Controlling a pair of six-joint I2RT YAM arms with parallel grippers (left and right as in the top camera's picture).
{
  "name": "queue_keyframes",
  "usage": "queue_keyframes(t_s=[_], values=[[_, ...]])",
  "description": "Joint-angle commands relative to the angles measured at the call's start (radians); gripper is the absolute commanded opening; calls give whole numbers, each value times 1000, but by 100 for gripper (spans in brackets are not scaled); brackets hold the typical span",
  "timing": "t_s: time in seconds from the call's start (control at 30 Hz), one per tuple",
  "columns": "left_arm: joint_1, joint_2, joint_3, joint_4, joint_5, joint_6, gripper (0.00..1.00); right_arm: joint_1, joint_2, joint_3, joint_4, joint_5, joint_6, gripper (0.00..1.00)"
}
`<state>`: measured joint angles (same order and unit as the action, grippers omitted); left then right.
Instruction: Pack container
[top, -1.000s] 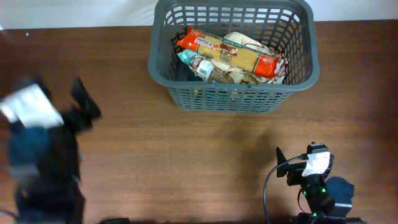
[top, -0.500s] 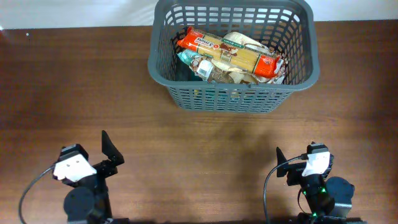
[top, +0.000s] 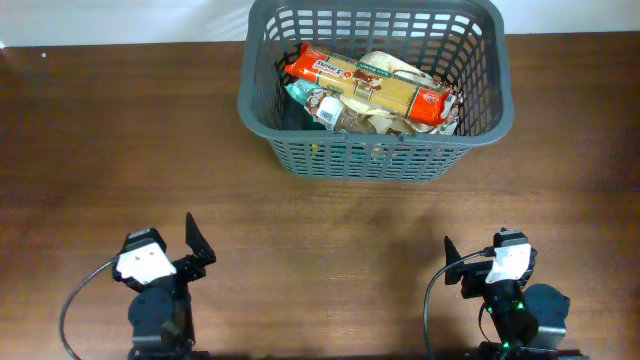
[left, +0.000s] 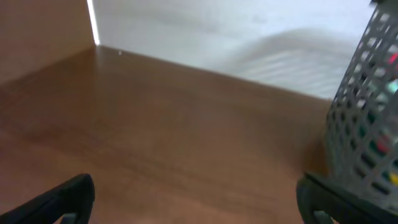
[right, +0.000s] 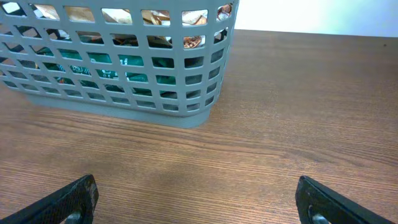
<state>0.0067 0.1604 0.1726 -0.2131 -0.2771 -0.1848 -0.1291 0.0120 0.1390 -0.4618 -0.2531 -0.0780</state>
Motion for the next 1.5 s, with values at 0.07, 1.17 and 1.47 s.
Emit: queue_keyframes(t_s=[0.07,1.17,1.47], values=[[-4,-24,-42,4,3,-9,99,7,-8,-7,3,-6,8,99],[-4,-155,-106,12,3,-9,99,7,-9,-7,3,-5,8,99],[-4,-155,-106,12,3,-9,99,7,-8,-7,3,-6,8,99]])
